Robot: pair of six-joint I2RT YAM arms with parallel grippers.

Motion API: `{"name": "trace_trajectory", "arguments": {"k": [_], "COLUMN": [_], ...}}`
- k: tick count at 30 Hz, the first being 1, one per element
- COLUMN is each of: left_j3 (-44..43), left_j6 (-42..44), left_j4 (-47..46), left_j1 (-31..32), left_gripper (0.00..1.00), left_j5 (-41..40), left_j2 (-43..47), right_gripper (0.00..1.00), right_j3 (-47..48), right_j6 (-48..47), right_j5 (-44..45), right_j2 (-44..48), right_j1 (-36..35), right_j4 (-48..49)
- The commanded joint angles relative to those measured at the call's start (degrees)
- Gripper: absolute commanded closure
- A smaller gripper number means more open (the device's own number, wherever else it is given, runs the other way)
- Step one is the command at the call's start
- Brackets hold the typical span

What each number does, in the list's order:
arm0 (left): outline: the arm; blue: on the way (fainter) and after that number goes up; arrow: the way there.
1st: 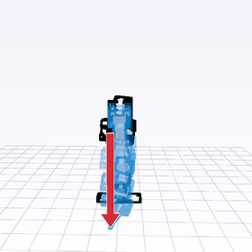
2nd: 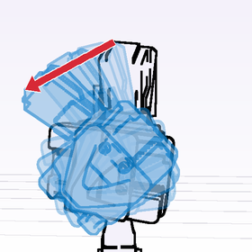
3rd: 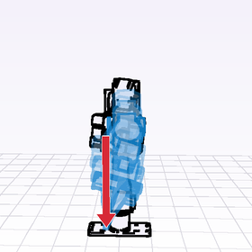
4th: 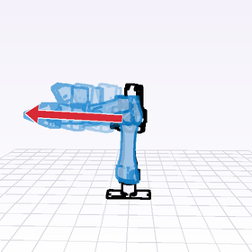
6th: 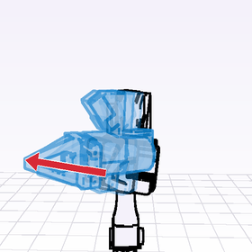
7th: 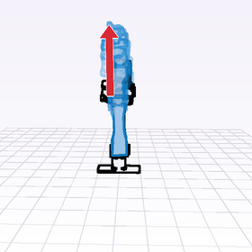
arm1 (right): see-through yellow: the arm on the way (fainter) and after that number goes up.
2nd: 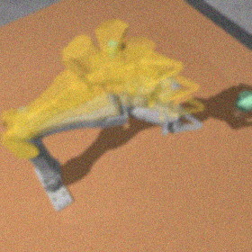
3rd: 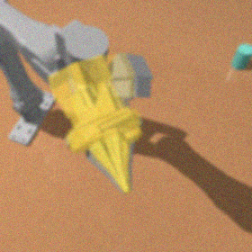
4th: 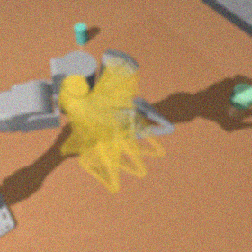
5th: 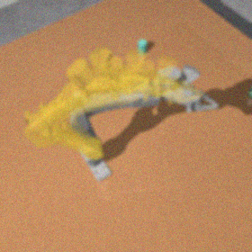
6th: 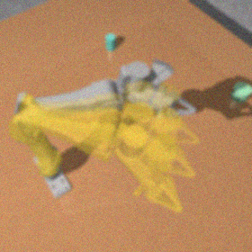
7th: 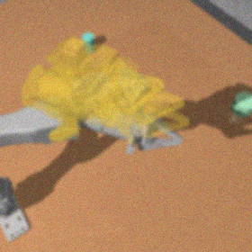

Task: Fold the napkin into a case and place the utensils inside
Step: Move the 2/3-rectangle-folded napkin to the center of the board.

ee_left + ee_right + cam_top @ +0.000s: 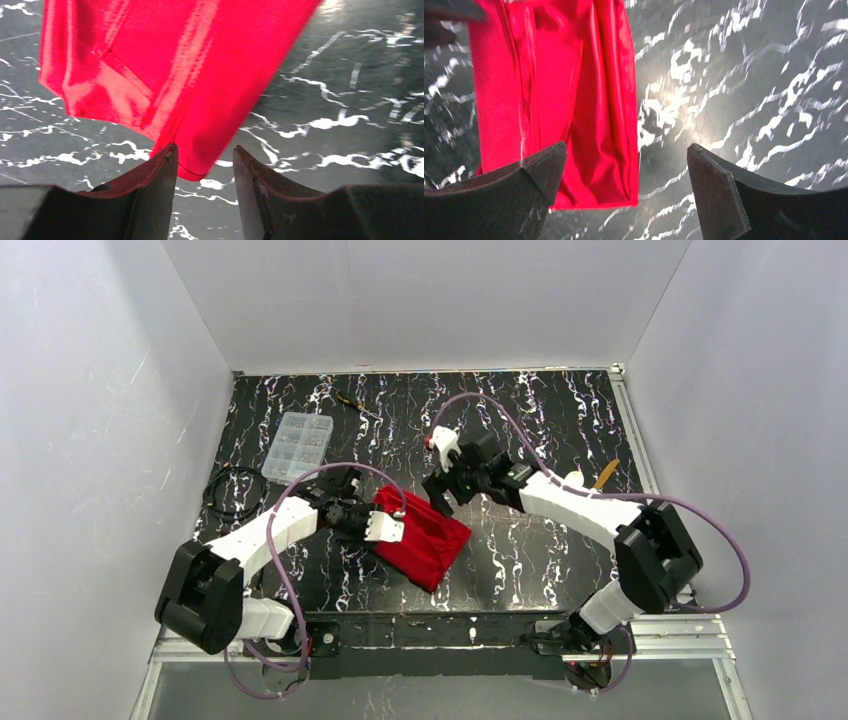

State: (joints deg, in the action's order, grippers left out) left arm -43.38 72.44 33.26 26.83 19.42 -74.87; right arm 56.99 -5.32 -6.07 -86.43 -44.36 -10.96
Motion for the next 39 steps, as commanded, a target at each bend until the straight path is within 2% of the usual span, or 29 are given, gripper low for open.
{"name": "trace_trajectory", "arguments": {"k": [1,4,8,11,14,17,22,25,30,31,35,39], "left_j3": [0.8,5.2,9.2,11.1,11.8,10.7,7.5,5.7,3.3,3.4,5.6,11.0], "left_j6": [2.4,6.2,13.6,16.2,14.7,9.6,5.6,4.8,7.2,8.1,10.7,14.8], "left_j4": [-10.2,-16.4,-16.0,-16.5,-22.2,-29.3,-30.7,-26.7,-12.5,-9.2,-0.8,-2.3], "left_j1": [0.7,0.7,1.6,1.7,1.6,1.6,1.6,1.6,1.0,0.9,1.0,1.0], "left_gripper": [0.59,0.60,0.60,0.60,0.59,0.58,0.59,0.60,0.60,0.61,0.66,0.69], "left_j5": [-4.6,-4.5,-3.6,-3.0,-3.5,-4.5,-4.4,-2.6,0.3,0.8,1.2,1.6], "left_j2": [-2.3,-0.7,2.1,5.9,9.2,10.5,7.8,8.2,12.7,13.9,18.0,19.0], "right_gripper": [0.01,0.01,0.03,0.04,0.05,0.09,0.18,0.23,0.51,0.53,0.47,0.38], "right_j3": [10.2,17.1,27.7,32.9,33.3,32.5,30.2,28.8,27.8,27.3,24.6,25.5], "right_j6": [-1.1,-0.8,-0.3,-0.4,-0.8,-0.3,0.2,0.1,4.6,5.5,5.9,6.0], "right_j5": [-5.3,-9.9,-15.7,-17.9,-16.4,-14.1,-10.4,-8.4,-9.1,-10.3,-11.3,-11.9], "right_j2": [-9.5,-18.4,-28.8,-33.1,-34.3,-35.1,-35.0,-34.7,-35.3,-35.1,-32.5,-30.6], "right_j1": [0.6,1.2,1.2,0.6,-0.7,-1.1,-1.1,-0.7,3.4,4.2,4.7,4.7], "right_j4": [-1.0,0.9,0.7,0.0,0.5,1.2,2.1,2.8,3.8,4.5,7.2,8.3]}}
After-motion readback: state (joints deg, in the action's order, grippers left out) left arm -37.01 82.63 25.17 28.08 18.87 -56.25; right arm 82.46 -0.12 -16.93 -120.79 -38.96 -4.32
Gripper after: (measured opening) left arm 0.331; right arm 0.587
